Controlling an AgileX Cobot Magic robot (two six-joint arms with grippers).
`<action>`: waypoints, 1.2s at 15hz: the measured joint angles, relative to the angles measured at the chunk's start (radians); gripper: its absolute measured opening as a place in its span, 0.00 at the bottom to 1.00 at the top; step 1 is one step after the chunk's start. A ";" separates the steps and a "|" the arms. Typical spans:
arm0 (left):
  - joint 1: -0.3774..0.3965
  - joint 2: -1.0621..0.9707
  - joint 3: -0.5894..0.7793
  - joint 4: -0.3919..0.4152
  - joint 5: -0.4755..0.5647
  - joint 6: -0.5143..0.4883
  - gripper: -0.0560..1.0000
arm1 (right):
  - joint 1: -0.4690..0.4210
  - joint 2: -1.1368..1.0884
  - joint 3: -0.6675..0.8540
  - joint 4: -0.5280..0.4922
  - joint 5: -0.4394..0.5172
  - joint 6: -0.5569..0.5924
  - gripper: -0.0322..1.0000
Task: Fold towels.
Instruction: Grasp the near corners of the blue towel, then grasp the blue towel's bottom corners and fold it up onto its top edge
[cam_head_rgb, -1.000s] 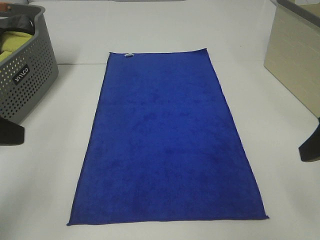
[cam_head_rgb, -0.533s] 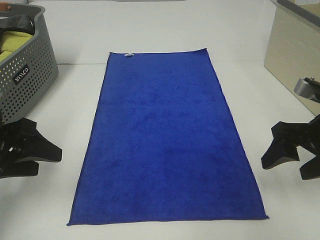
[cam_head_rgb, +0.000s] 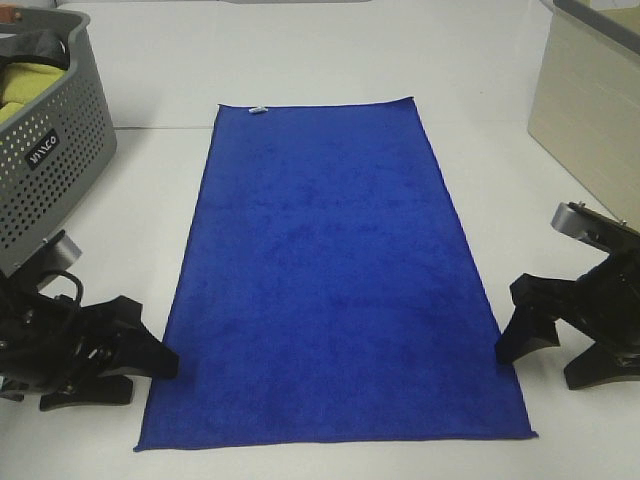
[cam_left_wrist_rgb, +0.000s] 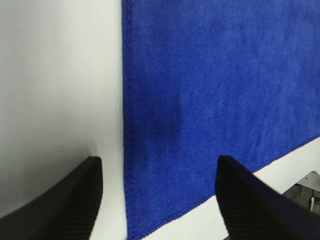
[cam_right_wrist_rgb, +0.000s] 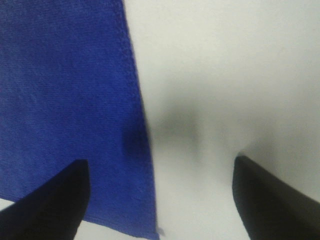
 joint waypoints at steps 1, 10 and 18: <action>-0.024 0.019 -0.006 -0.027 0.002 0.009 0.64 | 0.000 0.015 -0.006 0.039 0.005 -0.023 0.76; -0.136 0.099 -0.097 -0.128 -0.027 0.018 0.23 | 0.114 0.097 -0.022 0.164 -0.029 -0.017 0.32; -0.136 -0.061 -0.042 -0.026 -0.041 -0.040 0.05 | 0.115 0.029 0.039 0.135 -0.053 -0.013 0.03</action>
